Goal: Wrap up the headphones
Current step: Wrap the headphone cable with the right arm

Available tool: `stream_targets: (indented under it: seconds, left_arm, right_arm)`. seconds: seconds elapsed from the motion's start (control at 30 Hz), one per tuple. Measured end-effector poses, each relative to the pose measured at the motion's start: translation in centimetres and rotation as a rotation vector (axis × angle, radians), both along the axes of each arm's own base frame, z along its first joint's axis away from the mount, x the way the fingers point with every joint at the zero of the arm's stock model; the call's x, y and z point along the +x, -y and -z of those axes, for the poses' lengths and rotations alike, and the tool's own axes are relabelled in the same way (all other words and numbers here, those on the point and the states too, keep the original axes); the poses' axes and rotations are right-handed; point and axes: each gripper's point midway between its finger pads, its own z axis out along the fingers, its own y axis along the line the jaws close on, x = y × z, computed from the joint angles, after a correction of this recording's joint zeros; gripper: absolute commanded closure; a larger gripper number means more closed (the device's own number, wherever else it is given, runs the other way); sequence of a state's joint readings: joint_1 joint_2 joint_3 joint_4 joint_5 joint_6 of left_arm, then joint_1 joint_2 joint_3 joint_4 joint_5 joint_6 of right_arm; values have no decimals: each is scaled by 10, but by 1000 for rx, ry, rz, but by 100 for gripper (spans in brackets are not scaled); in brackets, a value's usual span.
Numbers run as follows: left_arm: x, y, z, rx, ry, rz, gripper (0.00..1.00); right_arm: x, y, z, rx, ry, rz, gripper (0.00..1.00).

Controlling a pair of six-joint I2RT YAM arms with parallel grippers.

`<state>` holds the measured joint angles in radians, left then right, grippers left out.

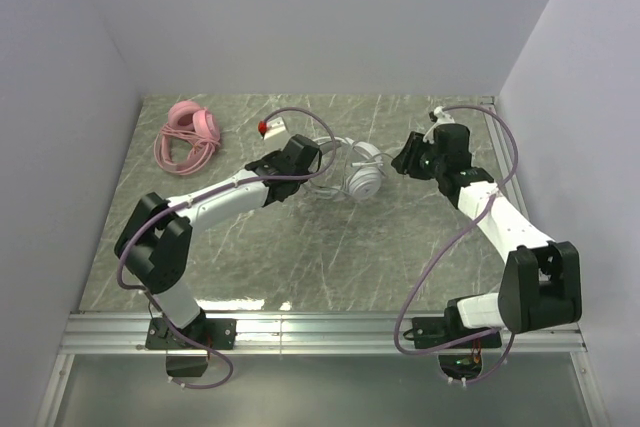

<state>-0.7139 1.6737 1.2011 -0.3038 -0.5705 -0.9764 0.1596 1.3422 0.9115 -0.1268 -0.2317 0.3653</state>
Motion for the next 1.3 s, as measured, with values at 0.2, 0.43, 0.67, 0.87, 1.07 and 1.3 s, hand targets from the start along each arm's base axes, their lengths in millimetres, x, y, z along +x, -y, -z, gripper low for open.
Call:
stream_targets:
  seconds: [0.2, 0.43, 0.67, 0.87, 1.07, 1.3]
  left_arm:
    - [-2, 2, -4, -5, 1, 20, 100]
    - [-5, 5, -3, -8, -14, 47, 100]
    - [-9, 10, -4, -13, -30, 92, 100]
    - [-14, 18, -2, -26, -52, 149, 100]
    - [-18, 23, 0, -34, -68, 190, 100]
    - [-21, 28, -2, -66, -83, 222, 100]
  right_arm:
    - [3, 0, 7, -16, -10, -7, 59]
    - [8, 1, 5, -15, 10, -3, 91]
    - [12, -3, -2, 0, 39, -16, 96]
    - [14, -7, -7, 15, 63, -34, 97]
    - [20, -14, -18, 45, 95, -61, 98]
    - [24, -22, -19, 79, 98, -86, 98]
